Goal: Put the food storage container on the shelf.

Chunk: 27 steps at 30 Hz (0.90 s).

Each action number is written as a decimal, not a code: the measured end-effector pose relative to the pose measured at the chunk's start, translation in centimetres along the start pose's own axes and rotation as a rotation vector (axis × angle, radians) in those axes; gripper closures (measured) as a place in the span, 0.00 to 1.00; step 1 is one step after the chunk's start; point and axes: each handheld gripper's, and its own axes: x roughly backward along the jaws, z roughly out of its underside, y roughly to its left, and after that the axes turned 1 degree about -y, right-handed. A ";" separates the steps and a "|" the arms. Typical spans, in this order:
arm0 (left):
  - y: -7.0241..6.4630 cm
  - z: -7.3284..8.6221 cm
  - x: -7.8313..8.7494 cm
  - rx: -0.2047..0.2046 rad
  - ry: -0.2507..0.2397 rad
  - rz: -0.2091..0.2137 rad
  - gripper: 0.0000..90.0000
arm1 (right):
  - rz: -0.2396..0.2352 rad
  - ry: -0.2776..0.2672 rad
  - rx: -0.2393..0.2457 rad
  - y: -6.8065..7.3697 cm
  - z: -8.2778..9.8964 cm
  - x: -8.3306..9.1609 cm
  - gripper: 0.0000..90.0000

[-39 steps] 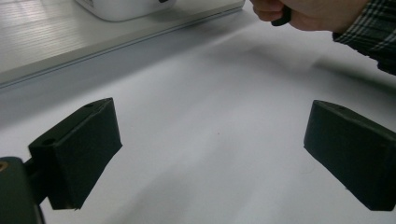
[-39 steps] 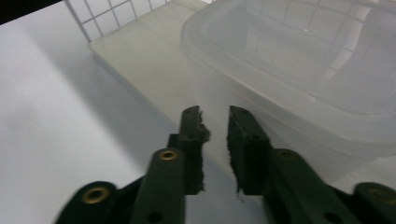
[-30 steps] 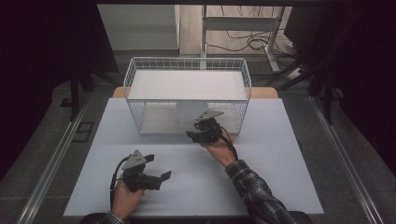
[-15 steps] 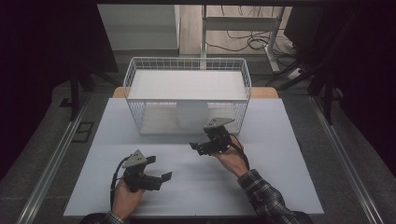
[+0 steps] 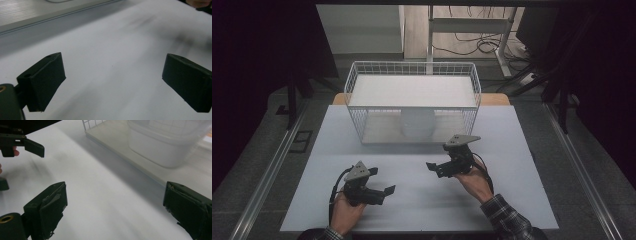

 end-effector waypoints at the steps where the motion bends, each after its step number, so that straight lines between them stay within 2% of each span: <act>1: 0.0 0.0 0.0 -0.010 0.002 -0.003 0.05 | 0.013 -0.008 -0.001 0.0 0.5 0.5 0.04; 7: -0.1 0.0 0.3 -0.024 -0.009 -0.012 0.05 | 0.033 -0.019 -0.011 0.2 1.8 2.0 0.02; 12: -0.1 0.3 0.7 -0.042 -0.003 -0.036 0.05 | 0.068 -0.017 -0.006 0.3 3.5 4.0 0.00; 15: -0.1 0.5 0.9 -0.047 0.002 -0.051 0.05 | 0.083 -0.014 -0.011 0.3 4.1 4.6 0.00; 16: 0.0 0.5 1.0 -0.049 0.003 -0.056 0.04 | 0.107 -0.008 -0.014 0.2 5.0 5.4 0.00; 19: 0.1 0.8 1.2 -0.054 0.006 -0.069 0.04 | 0.129 -0.003 -0.015 0.0 5.7 6.0 0.00; 22: 0.1 1.0 1.3 -0.057 0.005 -0.076 0.04 | 0.149 0.002 -0.041 -0.3 7.1 7.0 0.00; 25: 0.1 1.1 1.6 -0.061 0.004 -0.081 0.04 | 0.150 0.012 -0.048 -0.4 7.7 7.2 0.00; 27: 0.1 1.2 1.6 -0.057 0.006 -0.079 0.04 | 0.162 0.044 -0.046 -0.5 8.6 7.3 0.00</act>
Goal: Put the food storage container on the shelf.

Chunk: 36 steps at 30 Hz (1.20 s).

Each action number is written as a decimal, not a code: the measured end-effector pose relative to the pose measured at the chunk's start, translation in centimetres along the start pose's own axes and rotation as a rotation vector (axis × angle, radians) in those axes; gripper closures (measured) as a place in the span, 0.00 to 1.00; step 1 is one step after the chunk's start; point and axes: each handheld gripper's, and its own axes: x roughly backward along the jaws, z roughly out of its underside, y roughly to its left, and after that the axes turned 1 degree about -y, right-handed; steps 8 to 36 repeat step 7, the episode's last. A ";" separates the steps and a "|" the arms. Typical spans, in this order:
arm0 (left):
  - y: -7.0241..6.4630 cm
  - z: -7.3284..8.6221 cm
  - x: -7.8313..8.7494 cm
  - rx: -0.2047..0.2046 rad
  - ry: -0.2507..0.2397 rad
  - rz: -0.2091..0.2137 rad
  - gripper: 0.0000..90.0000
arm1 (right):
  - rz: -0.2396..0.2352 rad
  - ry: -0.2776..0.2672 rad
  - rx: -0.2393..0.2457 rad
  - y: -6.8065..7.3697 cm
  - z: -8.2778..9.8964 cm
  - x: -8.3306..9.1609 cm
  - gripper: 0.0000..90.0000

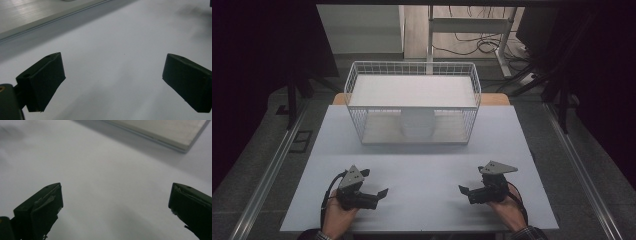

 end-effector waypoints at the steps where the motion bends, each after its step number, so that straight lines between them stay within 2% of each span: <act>1: 0.0 0.0 0.0 0.003 0.000 -0.001 0.04 | 0.000 0.000 0.000 0.0 0.0 0.0 0.00; 4: 0.1 0.0 -0.1 0.013 -0.003 0.006 0.04 | 0.017 0.042 0.013 0.0 0.5 -0.3 0.00; 7: 0.0 0.0 -0.1 0.013 -0.012 0.008 0.04 | 0.030 0.051 0.032 0.2 0.5 -0.4 0.00; 36: 0.0 0.0 -0.1 0.013 -0.012 0.008 0.04 | 0.030 0.051 0.032 0.2 0.5 -0.4 0.00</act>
